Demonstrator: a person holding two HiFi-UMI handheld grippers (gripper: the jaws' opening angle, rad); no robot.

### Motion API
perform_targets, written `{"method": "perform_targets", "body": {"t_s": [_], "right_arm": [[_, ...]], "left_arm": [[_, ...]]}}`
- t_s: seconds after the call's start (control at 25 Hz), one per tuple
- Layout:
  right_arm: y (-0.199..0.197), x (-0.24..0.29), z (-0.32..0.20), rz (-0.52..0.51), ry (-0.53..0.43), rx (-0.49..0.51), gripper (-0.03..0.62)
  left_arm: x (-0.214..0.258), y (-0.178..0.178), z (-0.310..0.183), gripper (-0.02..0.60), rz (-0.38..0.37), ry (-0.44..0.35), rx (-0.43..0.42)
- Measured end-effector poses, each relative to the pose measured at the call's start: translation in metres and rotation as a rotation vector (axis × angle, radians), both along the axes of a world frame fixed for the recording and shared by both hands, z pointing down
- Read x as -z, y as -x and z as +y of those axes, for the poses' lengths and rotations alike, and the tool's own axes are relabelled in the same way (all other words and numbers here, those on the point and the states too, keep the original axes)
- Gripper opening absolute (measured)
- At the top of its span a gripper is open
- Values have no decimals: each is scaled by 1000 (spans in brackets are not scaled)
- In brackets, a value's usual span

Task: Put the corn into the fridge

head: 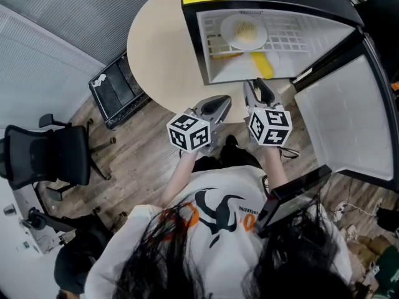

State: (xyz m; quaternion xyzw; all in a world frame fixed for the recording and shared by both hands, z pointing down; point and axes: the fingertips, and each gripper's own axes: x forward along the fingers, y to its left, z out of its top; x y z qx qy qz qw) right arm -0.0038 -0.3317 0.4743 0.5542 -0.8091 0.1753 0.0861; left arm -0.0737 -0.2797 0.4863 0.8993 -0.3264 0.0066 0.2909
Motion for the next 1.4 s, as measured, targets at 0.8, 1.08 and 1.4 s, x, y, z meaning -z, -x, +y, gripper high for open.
{"method": "perform_targets", "body": {"t_s": [0.8, 1.08, 1.4], "right_arm": [[32, -6, 128, -40, 45, -60, 52], [20, -8, 148, -68, 57, -86, 44], [-8, -9, 176, -114, 66, -81, 38]], "left_arm": [[-4, 20, 98, 12, 45, 12, -77], [-3, 5, 114, 12, 17, -11, -113], [6, -17, 136, 12, -5, -38, -77]]}}
